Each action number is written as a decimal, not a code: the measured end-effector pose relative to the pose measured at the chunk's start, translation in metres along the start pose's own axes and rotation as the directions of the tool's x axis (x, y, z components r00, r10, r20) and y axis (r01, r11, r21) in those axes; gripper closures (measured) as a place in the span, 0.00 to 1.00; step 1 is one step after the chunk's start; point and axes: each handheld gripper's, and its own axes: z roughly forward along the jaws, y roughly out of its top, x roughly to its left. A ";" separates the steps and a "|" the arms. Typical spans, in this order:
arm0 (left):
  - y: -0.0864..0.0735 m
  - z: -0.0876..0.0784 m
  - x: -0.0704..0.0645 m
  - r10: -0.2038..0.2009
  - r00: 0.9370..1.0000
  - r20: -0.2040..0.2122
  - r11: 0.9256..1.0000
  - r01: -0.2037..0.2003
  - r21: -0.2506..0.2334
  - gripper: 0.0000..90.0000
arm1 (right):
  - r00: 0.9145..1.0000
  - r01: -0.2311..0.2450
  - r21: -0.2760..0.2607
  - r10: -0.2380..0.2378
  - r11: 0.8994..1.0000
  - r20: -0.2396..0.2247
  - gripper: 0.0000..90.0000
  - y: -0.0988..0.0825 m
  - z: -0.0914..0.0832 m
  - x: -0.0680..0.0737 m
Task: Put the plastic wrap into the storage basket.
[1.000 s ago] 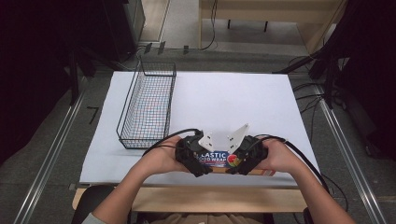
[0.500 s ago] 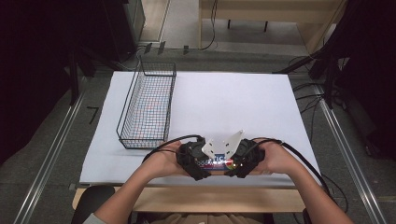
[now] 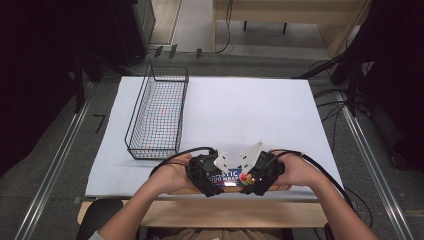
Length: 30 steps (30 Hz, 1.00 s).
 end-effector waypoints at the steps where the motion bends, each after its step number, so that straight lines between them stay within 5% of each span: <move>1: -0.001 -0.001 0.001 -0.008 1.000 -0.007 1.000 0.008 -0.005 0.44 | 1.000 0.006 -0.007 -0.006 1.000 0.008 0.25 -0.001 -0.002 0.001; 8: -0.009 -0.006 0.006 -0.044 0.999 -0.009 0.999 0.043 -0.013 0.44 | 0.996 -0.066 -0.061 0.069 0.996 0.052 0.21 -0.009 -0.011 -0.007; 11: -0.010 -0.008 0.006 -0.048 0.998 -0.040 0.999 0.047 -0.015 0.44 | 0.994 -0.078 -0.090 0.085 0.993 0.069 0.21 -0.013 -0.018 -0.009; 14: -0.010 -0.013 0.008 -0.085 0.996 -0.016 0.996 0.084 -0.017 0.44 | 0.992 -0.087 -0.116 0.097 0.989 0.086 0.20 -0.017 -0.025 -0.010; 22: -0.013 -0.016 0.010 -0.094 0.996 -0.014 0.996 0.093 -0.015 0.44 | 0.981 -0.130 -0.184 0.153 0.974 0.115 0.20 -0.026 -0.044 -0.011; 30: -0.017 -0.021 0.015 -0.129 0.991 -0.028 0.991 0.128 -0.034 0.45 | 0.953 -0.186 -0.252 0.237 0.950 0.190 0.20 -0.040 -0.059 -0.013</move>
